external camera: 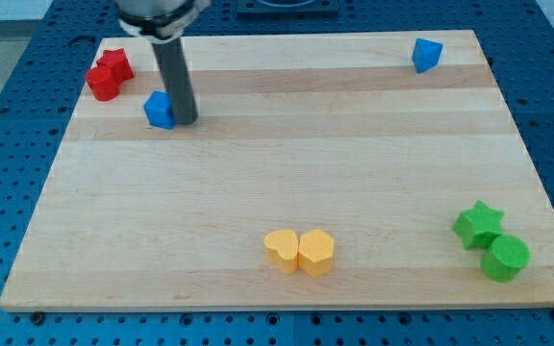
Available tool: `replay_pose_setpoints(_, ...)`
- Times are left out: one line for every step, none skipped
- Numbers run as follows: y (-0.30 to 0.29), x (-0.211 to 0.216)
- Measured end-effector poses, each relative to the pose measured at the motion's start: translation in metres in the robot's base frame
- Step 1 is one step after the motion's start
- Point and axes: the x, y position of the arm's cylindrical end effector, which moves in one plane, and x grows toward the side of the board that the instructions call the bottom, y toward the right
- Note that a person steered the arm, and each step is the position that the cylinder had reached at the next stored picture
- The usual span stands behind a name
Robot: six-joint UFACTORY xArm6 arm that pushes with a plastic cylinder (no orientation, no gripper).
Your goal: Push the blue cube closer to the red circle
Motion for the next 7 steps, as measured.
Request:
replay_pose_setpoints(-0.013,0.000)
replay_pose_setpoints(-0.006,0.000)
replay_pose_setpoints(0.009,-0.014)
replay_pose_setpoints(-0.001,-0.020)
replay_pose_setpoints(-0.044,-0.020)
replay_pose_setpoints(-0.068,-0.020)
replay_pose_setpoints(-0.065,-0.017)
